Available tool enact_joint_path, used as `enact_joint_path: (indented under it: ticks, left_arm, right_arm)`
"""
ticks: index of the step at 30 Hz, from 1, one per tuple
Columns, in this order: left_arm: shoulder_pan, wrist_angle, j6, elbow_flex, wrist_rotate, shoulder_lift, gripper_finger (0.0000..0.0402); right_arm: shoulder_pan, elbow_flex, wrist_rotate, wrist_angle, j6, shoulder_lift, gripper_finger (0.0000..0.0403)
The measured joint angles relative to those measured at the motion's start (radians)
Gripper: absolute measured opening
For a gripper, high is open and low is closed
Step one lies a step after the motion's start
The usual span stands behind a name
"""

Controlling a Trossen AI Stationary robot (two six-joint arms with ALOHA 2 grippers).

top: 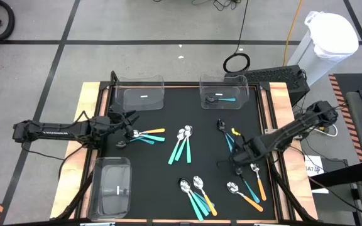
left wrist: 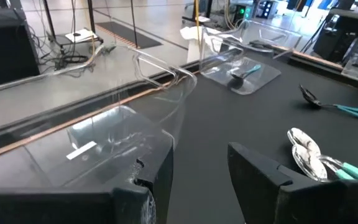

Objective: Sort silverware by color (type)
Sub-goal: Put the yellow spoon into the top left transparent bin

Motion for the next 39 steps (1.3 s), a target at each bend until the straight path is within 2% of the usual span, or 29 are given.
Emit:
enact_joint_path:
  ticks: [4, 14, 18, 24, 34, 39]
  left_arm:
    - [0.0, 0.023, 0.004, 0.0, -0.039, 0.0, 0.0153]
    - [0.0, 0.041, 0.029, 0.0, -0.055, 0.0, 0.0153]
    - [0.0, 0.044, 0.028, 0.0, -0.055, 0.0, 0.0153]
    - [0.0, 0.045, 0.026, 0.0, -0.055, 0.0, 0.0153]
    - [0.0, 0.046, 0.025, 0.0, -0.055, 0.0, 0.0153]
    - [0.0, 0.046, 0.025, 0.0, -0.055, 0.0, 0.0153]
  right_arm:
    - [0.089, 0.0, -0.007, -0.002, 0.12, 0.005, 0.0164]
    - [0.219, -0.007, -0.053, 0.028, 0.287, 0.066, 0.0151]
    - [0.256, -0.075, -0.129, 0.14, 0.338, 0.108, 0.0151]
    - [0.284, -0.176, -0.135, 0.274, 0.417, 0.132, 0.0148]
    - [0.283, -0.228, -0.145, 0.293, 0.371, 0.129, 0.0118]
    - [0.283, -0.229, -0.146, 0.324, 0.298, 0.13, 0.0056]
